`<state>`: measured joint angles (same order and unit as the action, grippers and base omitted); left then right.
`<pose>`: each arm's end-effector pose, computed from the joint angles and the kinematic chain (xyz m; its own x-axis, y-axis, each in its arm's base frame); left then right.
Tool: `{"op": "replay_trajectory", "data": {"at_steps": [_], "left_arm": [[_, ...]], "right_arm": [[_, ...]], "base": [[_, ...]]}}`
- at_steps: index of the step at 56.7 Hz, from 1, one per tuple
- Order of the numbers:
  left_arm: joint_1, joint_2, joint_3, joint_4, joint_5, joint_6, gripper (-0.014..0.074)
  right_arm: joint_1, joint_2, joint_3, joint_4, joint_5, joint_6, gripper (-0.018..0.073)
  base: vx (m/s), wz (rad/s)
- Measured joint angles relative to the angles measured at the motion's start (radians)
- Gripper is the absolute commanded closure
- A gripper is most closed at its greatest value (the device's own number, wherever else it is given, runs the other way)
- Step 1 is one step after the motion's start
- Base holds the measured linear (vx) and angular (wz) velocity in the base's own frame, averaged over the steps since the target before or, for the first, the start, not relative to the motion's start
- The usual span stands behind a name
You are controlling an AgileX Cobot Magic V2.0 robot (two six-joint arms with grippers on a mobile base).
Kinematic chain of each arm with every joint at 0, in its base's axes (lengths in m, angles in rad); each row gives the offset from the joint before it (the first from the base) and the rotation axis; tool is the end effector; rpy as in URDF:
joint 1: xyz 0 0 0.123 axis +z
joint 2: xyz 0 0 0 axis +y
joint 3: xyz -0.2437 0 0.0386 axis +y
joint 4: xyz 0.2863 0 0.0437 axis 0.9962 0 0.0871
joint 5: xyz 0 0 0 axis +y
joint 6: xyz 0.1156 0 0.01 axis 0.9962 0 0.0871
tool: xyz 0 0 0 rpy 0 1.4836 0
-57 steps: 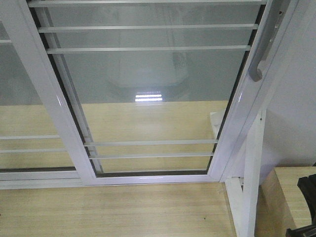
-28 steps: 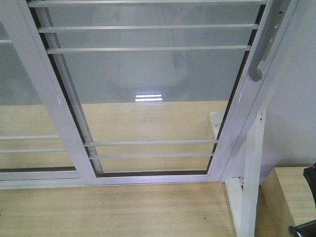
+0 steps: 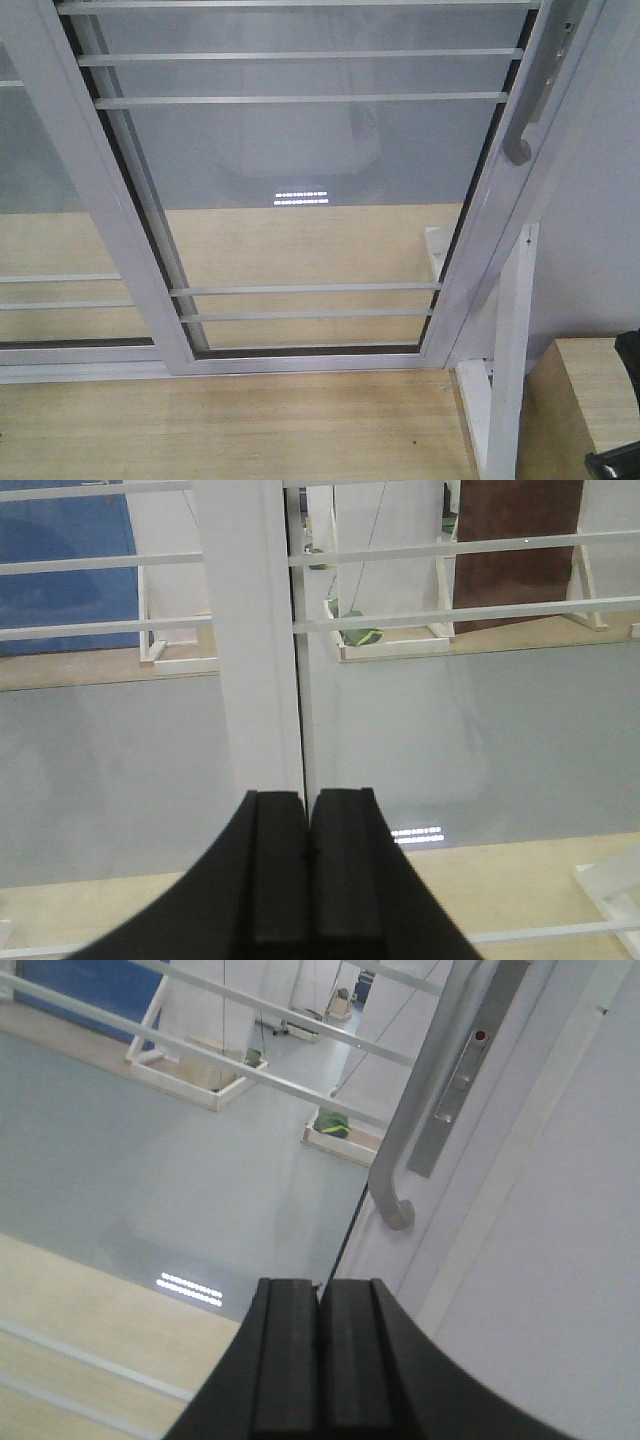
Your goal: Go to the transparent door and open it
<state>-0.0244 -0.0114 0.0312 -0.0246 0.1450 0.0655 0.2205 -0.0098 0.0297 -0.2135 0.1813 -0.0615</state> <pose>0.1586 -0.0043 0.1877 -0.0762 0.0430 -0.9962 0.0311 0.9987 0.0407 0.1554 0.0303 0.1844 -0.0545 -0.2869 -0.9564 -0.2036 0.9409 -0.2707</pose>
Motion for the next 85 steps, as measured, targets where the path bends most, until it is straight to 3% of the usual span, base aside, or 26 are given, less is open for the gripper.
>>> {"op": "replay_trajectory", "data": {"at_steps": [10, 19, 45, 56, 67, 85], "left_arm": [[0.000, 0.000, 0.000, 0.000, -0.005, -0.001, 0.0603], [0.000, 0.000, 0.000, 0.000, -0.015, -0.001, 0.0603], [0.000, 0.000, 0.000, 0.000, -0.216, -0.031, 0.0603], [0.000, 0.011, -0.102, 0.000, -0.154, -0.045, 0.0603], [0.000, 0.210, -0.275, 0.000, -0.133, -0.047, 0.0603], [0.000, 0.716, -0.566, 0.000, -0.244, -0.050, 0.0603]], "right_arm": [[0.000, 0.000, 0.000, 0.178, -0.087, 0.103, 0.0561], [0.000, 0.000, 0.000, 0.260, -0.145, 0.118, 0.0561], [0.000, 0.000, -0.005, 0.240, -0.172, 0.089, 0.0561], [0.000, 0.086, -0.179, 0.226, -0.069, 0.071, 0.0561], [0.000, 0.371, -0.421, 0.213, -0.009, 0.020, 0.0561], [0.000, 0.877, -0.782, 0.182, -0.031, -0.021, 0.0561]], "base": [[0.00, 0.00], [0.00, 0.00], [0.00, 0.00], [0.00, 0.00], [0.00, 0.00], [0.00, 0.00]]}}
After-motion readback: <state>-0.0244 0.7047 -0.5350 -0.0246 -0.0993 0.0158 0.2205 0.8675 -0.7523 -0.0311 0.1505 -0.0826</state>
